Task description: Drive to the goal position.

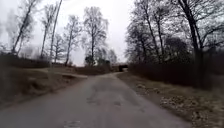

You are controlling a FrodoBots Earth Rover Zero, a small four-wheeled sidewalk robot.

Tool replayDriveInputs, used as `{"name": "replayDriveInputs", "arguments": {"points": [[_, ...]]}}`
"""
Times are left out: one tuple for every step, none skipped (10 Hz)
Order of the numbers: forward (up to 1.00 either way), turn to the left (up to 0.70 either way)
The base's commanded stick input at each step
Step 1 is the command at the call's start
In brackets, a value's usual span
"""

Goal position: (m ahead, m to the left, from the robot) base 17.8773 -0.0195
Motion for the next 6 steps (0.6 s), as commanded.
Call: {"name": "replayDriveInputs", "arguments": {"points": [[1.0,0.4],[1.0,0.4],[1.0,0.4],[1.0,0.4],[1.0,0.4],[1.0,0.38]]}}
